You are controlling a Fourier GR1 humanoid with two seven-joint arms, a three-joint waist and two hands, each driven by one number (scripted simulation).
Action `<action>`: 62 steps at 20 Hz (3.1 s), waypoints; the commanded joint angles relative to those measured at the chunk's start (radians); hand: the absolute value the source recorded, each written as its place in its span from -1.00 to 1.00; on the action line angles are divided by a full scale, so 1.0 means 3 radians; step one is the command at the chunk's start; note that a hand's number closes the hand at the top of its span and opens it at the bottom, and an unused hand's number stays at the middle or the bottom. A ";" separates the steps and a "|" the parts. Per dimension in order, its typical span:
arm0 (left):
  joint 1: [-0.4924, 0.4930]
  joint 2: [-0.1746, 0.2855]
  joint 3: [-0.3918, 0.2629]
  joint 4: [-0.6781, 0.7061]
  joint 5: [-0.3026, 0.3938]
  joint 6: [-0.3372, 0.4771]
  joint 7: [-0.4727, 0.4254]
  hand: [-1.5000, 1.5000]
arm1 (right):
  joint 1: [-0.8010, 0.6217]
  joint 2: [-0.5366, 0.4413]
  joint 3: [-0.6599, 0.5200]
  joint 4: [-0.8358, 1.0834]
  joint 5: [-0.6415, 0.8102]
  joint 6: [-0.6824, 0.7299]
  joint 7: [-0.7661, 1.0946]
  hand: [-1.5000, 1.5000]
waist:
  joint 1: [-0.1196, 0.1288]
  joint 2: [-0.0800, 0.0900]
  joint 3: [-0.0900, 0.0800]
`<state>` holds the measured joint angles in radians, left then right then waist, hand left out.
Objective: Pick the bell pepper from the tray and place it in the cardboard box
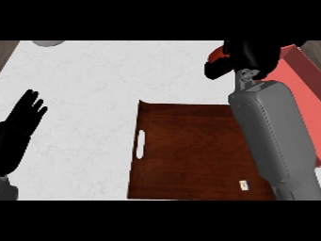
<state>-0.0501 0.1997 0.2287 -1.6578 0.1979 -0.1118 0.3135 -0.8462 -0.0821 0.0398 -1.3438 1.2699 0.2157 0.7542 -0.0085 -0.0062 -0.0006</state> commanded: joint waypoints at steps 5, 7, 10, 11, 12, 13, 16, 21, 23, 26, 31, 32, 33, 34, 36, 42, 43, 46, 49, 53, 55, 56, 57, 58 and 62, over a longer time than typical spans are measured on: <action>0.0237 -0.0106 -0.0084 -0.0233 -0.0074 0.0018 -0.0044 0.00 | -0.0169 -0.0336 -0.0347 -0.0344 0.0083 0.0189 0.0336 1.00 | 0.0046 0.0015 0.0001; 0.0153 -0.0012 -0.0027 -0.0228 0.0000 -0.0029 0.0086 0.00 | -0.0203 -0.0480 -0.0437 -0.0323 0.0066 0.0226 0.0284 1.00 | 0.0046 0.0017 0.0001; -0.0076 -0.0045 0.0030 0.0198 -0.0016 -0.0033 -0.0176 0.00 | 0.0051 -0.0622 -0.0478 -0.0366 -0.0001 0.0201 0.0094 1.00 | 0.0021 0.0022 0.0000; 0.0200 0.0033 0.0075 -0.0271 0.0099 -0.0088 0.0052 0.00 | 0.0123 -0.0816 -0.0615 -0.0120 -0.0040 0.0053 -0.0136 1.00 | 0.0055 0.0021 0.0002; 0.0046 0.0045 0.0075 -0.0101 0.0059 -0.0077 0.0000 0.00 | -0.0005 -0.0886 -0.0683 -0.0213 -0.0143 0.0341 -0.0104 1.00 | 0.0034 0.0019 0.0001; 0.0003 0.0002 0.0021 -0.0016 0.0026 -0.0079 -0.0040 0.00 | 0.0019 -0.0865 -0.0612 -0.0062 -0.0077 0.0188 -0.0168 1.00 | 0.0040 0.0023 0.0001; 0.0050 -0.0009 0.0011 0.0042 -0.0003 -0.0095 -0.0066 0.00 | 0.0245 -0.0934 -0.0705 -0.0012 -0.0173 -0.0103 -0.0427 1.00 | 0.0041 0.0022 0.0002; -0.0147 0.0008 0.0025 -0.0031 0.0069 -0.0019 0.0180 0.00 | 0.0260 -0.1125 -0.0849 0.0443 -0.0267 -0.0451 -0.0853 1.00 | 0.0051 0.0031 0.0003; 0.0115 -0.0069 -0.0036 -0.0199 -0.0059 0.0003 0.0024 0.00 | 0.0318 -0.1006 -0.0837 0.0592 -0.0233 -0.0659 -0.0810 1.00 | 0.0065 0.0026 0.0003; -0.0086 0.0019 0.0037 0.0132 0.0034 -0.0133 -0.0060 0.00 | 0.0194 -0.1154 -0.1010 0.1106 -0.0338 -0.0906 -0.1103 1.00 | 0.0068 0.0037 0.0003; -0.0024 -0.0041 -0.0003 0.0167 -0.0091 -0.0080 -0.0212 0.00 | 0.0318 -0.0951 -0.1047 0.1373 -0.0527 -0.0806 -0.1117 1.00 | 0.0066 0.0034 0.0002; 0.0012 -0.0072 -0.0033 0.0100 -0.0094 -0.0069 -0.0202 0.00 | 0.0462 -0.0891 -0.1122 0.1385 -0.0622 -0.0821 -0.1128 1.00 | 0.0060 0.0031 0.0003; -0.0134 0.0067 0.0065 0.0075 0.0051 -0.0131 0.0005 0.00 | 0.0313 -0.1038 -0.1221 0.1702 -0.0607 -0.0804 -0.1114 1.00 | 0.0091 0.0044 0.0005; -0.0065 -0.0185 -0.0155 -0.0008 -0.0181 0.0083 -0.0070 0.00 | 0.0229 -0.1144 -0.1290 0.1858 -0.0552 -0.0898 -0.1037 1.00 | 0.0094 0.0045 0.0005; 0.0116 -0.0042 -0.0001 -0.0096 0.0023 -0.0115 -0.0034 0.00 | 0.0495 -0.1085 -0.1351 0.1788 -0.0710 -0.0874 -0.1125 -1.00 | 0.0070 0.0028 0.0004; 0.0020 -0.0062 0.0000 -0.0014 -0.0046 -0.0035 -0.0042 0.00 | 0.0439 -0.1081 -0.1389 0.1981 -0.0965 -0.1203 -0.1728 -1.00 | 0.0060 0.0028 0.0004; -0.0253 -0.0085 -0.0037 0.0191 -0.0112 0.0056 -0.0036 0.00 | 0.0301 -0.1086 -0.1478 0.2194 -0.1019 -0.1352 -0.1852 -1.00 | 0.0069 0.0044 0.0005; -0.0049 0.0002 0.0044 0.0083 -0.0034 -0.0055 -0.0035 0.00 | 0.0521 -0.0920 -0.1755 0.1642 -0.1363 -0.1712 -0.1949 -1.00 | 0.0009 0.0014 0.0007; 0.0152 -0.0064 0.0011 0.0045 -0.0031 -0.0125 -0.0186 0.00 | 0.0498 -0.0864 -0.2063 0.1513 -0.1723 -0.1904 -0.2033 -1.00 | 0.0021 0.0012 0.0006; 0.0136 0.0016 0.0064 -0.0108 0.0024 -0.0117 -0.0011 0.00 | 0.0511 -0.0875 -0.2261 0.1279 -0.2120 -0.1837 -0.2137 -1.00 | 0.0025 0.0004 0.0004; 0.0010 -0.0024 0.0022 0.0003 -0.0024 -0.0059 0.0002 0.00 | 0.0668 -0.1058 -0.2372 0.1136 -0.2296 -0.1660 -0.2126 -1.00 | -0.0006 0.0010 0.0002; 0.0150 0.0045 0.0120 -0.0085 0.0087 -0.0179 -0.0060 0.00 | 0.0794 -0.1121 -0.2477 0.1103 -0.2445 -0.1600 -0.2273 -1.00 | 0.0005 0.0008 0.0003; 0.0193 0.0027 0.0150 0.0015 0.0044 -0.0181 -0.0195 0.00 | 0.0970 -0.0946 -0.2326 0.0771 -0.2400 -0.1573 -0.2019 -1.00 | -0.0001 0.0006 0.0000; 0.0012 -0.0060 0.0044 0.0171 -0.0095 -0.0071 -0.0265 0.00 | 0.1061 -0.1110 -0.2464 0.0752 -0.2536 -0.1444 -0.2154 -1.00 | -0.0036 0.0007 0.0000; 0.0047 0.0004 0.0058 0.0076 -0.0058 -0.0112 -0.0125 0.00 | 0.1354 -0.1248 -0.2702 0.0598 -0.2949 -0.1246 -0.2286 -1.00 | -0.0010 0.0013 0.0002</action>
<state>-0.0269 0.2018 0.2543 -1.6534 0.2004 -0.1492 0.2845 -0.5274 -0.4155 -0.7138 -1.1008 0.4871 -0.2219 0.1007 -0.0094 -0.0033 0.0000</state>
